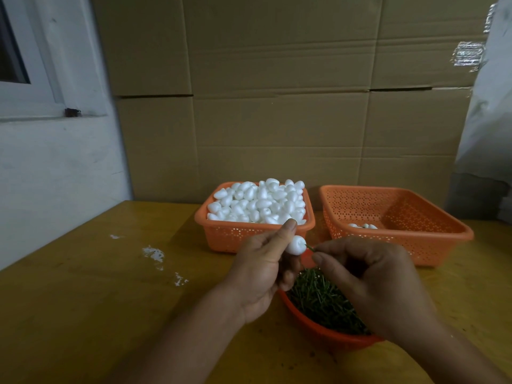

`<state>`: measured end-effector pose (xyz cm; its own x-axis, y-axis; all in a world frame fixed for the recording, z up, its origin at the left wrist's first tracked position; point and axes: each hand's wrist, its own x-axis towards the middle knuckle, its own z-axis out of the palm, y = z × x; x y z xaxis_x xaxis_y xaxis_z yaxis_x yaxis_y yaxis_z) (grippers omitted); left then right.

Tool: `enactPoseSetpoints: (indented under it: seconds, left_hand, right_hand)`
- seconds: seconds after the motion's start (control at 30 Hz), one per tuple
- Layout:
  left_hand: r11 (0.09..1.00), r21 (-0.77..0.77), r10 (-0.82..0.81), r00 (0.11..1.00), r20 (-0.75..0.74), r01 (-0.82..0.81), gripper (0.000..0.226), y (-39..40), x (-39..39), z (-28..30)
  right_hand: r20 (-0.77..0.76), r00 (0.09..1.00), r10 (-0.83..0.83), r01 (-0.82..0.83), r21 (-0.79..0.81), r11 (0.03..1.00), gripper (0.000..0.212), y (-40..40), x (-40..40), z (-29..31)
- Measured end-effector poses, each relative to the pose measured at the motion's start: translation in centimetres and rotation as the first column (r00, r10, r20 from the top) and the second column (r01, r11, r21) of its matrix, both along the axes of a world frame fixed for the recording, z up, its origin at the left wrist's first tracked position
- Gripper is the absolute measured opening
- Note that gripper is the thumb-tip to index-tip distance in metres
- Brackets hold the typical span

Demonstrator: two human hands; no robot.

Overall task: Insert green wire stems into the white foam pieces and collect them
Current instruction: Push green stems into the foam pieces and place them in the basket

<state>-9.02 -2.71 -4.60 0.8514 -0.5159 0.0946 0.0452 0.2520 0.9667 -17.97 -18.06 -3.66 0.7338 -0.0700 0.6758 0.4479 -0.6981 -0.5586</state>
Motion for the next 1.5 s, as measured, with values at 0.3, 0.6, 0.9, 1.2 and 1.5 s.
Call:
enactPoseSetpoints:
  seconds: [0.3, 0.6, 0.9, 1.2, 1.5]
  left_hand:
    - [0.999, 0.029, 0.031, 0.999, 0.041, -0.032, 0.038, -0.3, -0.3, 0.0]
    - [0.993, 0.100, 0.053, 0.989, 0.141, -0.068, 0.041, -0.2, -0.4, -0.4]
    - [0.987, 0.112, 0.091, 0.971, 0.219, -0.118, 0.059, -0.2, -0.3, -0.6]
    - [1.000, -0.024, -0.007, 0.984, 0.176, 0.012, 0.033, 0.0, -0.3, -0.2]
    - [0.994, -0.079, -0.057, 0.982, 0.178, 0.072, 0.024, 0.1, -0.3, -0.2]
  right_hand:
    - [0.018, 1.000, -0.022, 0.023, -0.070, 0.997, 0.021, 0.2, -0.2, 0.3]
    - [0.066, 0.992, -0.109, 0.121, -0.211, 0.970, 0.018, 0.7, -0.3, 0.3]
    - [0.036, 0.993, -0.115, 0.117, -0.084, 0.990, 0.014, 0.8, -0.3, 0.1]
    - [-0.013, 0.989, -0.145, 0.146, 0.015, 0.989, 0.014, 0.4, 0.1, -0.6]
    - [0.034, 0.988, -0.152, 0.151, 0.018, 0.988, 0.006, 0.5, 0.1, -0.5]
